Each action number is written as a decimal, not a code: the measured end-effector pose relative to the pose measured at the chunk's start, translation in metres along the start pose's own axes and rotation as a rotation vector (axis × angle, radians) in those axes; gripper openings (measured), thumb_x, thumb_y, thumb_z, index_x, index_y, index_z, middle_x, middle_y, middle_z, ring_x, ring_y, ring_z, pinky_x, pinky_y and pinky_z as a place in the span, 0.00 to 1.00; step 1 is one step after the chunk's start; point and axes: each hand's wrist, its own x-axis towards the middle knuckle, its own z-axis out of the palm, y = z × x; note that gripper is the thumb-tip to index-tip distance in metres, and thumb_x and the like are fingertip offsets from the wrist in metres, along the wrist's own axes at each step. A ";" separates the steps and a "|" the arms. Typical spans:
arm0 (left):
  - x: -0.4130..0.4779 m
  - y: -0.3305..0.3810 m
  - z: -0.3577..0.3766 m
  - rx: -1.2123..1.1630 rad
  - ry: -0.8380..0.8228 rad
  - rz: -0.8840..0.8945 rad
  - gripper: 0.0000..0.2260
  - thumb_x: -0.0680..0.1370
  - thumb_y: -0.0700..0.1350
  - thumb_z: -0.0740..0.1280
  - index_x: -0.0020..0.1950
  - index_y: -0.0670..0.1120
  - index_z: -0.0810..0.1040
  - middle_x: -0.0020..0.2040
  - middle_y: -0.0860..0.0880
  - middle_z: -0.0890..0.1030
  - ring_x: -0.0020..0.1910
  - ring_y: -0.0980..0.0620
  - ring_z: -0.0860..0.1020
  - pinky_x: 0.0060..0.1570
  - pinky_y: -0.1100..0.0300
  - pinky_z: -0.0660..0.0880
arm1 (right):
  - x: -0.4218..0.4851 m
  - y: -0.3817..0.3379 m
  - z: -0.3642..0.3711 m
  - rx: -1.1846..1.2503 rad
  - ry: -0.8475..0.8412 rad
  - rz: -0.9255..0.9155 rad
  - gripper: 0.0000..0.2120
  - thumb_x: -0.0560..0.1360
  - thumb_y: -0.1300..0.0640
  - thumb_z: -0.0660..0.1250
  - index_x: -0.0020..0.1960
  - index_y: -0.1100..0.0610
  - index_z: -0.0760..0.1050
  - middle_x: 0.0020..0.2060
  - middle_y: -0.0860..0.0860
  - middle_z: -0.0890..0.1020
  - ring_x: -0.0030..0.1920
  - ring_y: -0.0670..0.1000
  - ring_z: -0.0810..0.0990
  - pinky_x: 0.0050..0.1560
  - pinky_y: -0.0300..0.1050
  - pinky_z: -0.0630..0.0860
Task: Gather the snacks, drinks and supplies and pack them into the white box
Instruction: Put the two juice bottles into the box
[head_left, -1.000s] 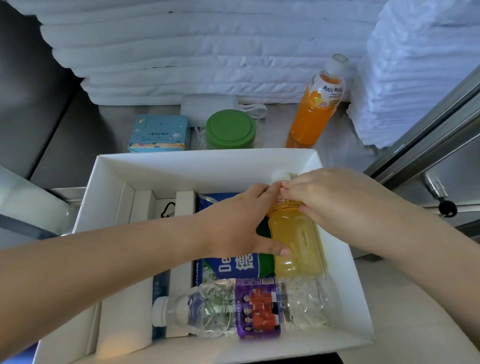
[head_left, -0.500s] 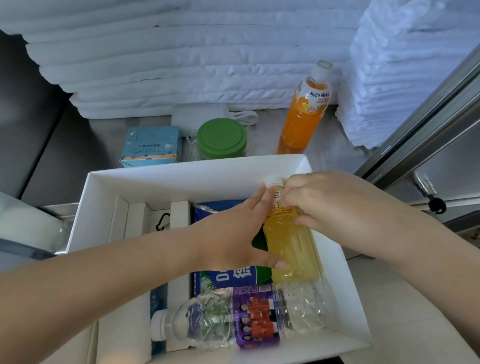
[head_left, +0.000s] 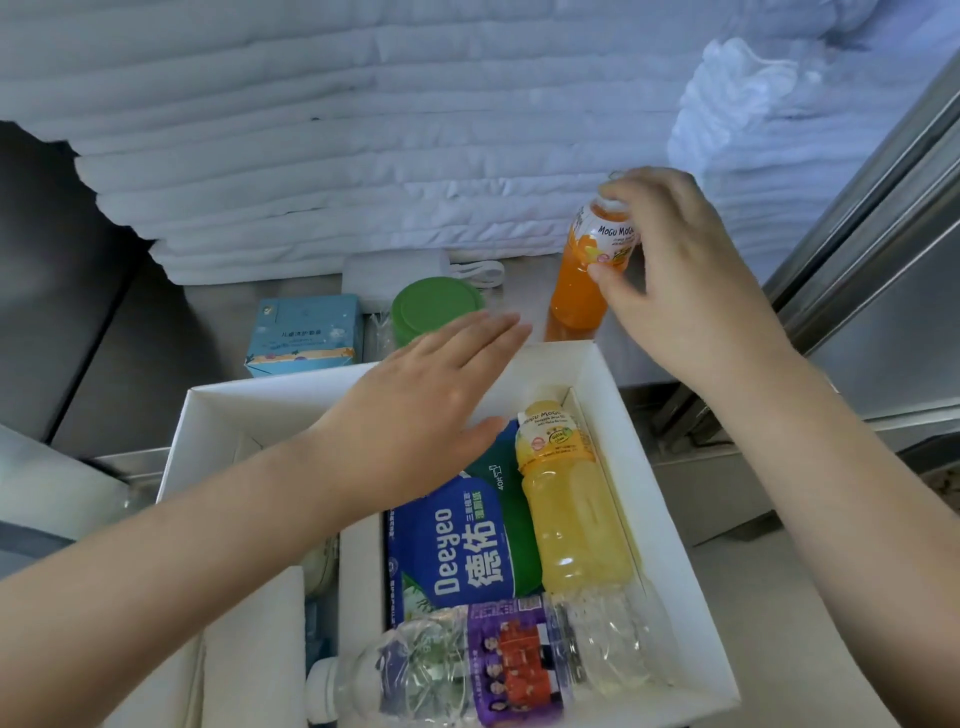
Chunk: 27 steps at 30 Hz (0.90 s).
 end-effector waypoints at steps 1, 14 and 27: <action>-0.002 -0.003 0.005 0.028 -0.043 0.004 0.31 0.79 0.56 0.55 0.77 0.52 0.41 0.77 0.55 0.47 0.75 0.57 0.46 0.68 0.65 0.39 | 0.005 0.002 0.005 -0.016 -0.011 0.041 0.25 0.77 0.60 0.63 0.73 0.56 0.61 0.72 0.54 0.60 0.71 0.54 0.62 0.63 0.40 0.61; -0.003 -0.013 0.016 0.127 -0.095 0.051 0.33 0.80 0.55 0.52 0.71 0.52 0.29 0.72 0.56 0.32 0.69 0.61 0.32 0.61 0.68 0.23 | 0.035 0.037 0.062 0.094 -0.006 0.178 0.45 0.70 0.63 0.73 0.75 0.46 0.48 0.69 0.55 0.63 0.68 0.55 0.66 0.62 0.53 0.73; -0.007 -0.025 0.011 0.040 -0.074 0.093 0.31 0.80 0.55 0.56 0.75 0.52 0.39 0.73 0.58 0.40 0.70 0.64 0.40 0.65 0.71 0.30 | 0.018 0.023 0.039 0.068 0.164 0.012 0.38 0.69 0.60 0.73 0.73 0.48 0.58 0.65 0.53 0.68 0.65 0.54 0.68 0.51 0.51 0.73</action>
